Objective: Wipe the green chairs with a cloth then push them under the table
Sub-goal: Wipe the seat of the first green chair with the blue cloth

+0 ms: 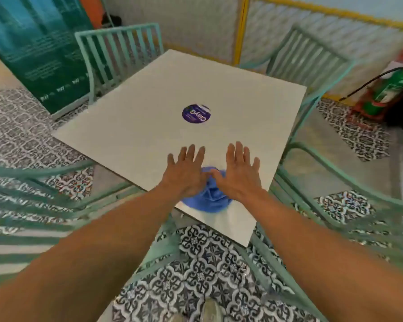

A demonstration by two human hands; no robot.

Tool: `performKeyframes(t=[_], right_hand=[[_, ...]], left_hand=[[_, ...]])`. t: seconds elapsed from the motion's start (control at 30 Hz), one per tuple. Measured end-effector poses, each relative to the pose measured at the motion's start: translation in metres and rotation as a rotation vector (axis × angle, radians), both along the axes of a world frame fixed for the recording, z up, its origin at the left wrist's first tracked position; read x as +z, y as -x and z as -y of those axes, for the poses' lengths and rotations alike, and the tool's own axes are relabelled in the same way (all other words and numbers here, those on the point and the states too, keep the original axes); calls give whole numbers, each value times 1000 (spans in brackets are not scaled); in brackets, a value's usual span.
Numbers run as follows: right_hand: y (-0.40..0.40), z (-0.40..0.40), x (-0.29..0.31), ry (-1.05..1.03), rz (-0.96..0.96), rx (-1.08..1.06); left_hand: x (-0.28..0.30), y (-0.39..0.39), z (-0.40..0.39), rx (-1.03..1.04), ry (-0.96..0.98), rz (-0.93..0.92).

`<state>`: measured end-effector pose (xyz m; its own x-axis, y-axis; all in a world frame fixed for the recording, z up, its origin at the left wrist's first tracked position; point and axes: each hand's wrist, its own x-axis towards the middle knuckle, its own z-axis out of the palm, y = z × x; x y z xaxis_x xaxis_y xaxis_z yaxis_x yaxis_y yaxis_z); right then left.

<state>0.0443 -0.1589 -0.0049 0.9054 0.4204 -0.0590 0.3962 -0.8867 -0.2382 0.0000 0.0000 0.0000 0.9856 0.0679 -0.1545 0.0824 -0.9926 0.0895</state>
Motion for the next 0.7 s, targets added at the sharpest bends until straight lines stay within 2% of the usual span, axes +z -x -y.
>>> performKeyframes(t=[0.2, 0.27, 0.33, 0.4, 0.57, 0.63, 0.7], right_hand=[[19, -22, -57, -30, -179, 122], [20, -25, -67, -32, -212, 148], [19, -25, -71, -54, -241, 176], [19, -24, -72, -94, -290, 217], [42, -44, -65, -306, -283, 240], [56, -62, -62, -372, -245, 214], [72, -88, -58, -427, -203, 173]], left_hand=[[-63, 18, -2, 76, 116, -195], [-67, 16, 4, 96, 110, -154], [-65, 12, 9, 117, 186, -68], [-63, 13, 12, 210, 409, 58], [-59, 28, 5, 695, 1096, 219], [-54, 39, -11, 797, 1281, 280], [-50, 57, -37, 816, 1373, 325]])
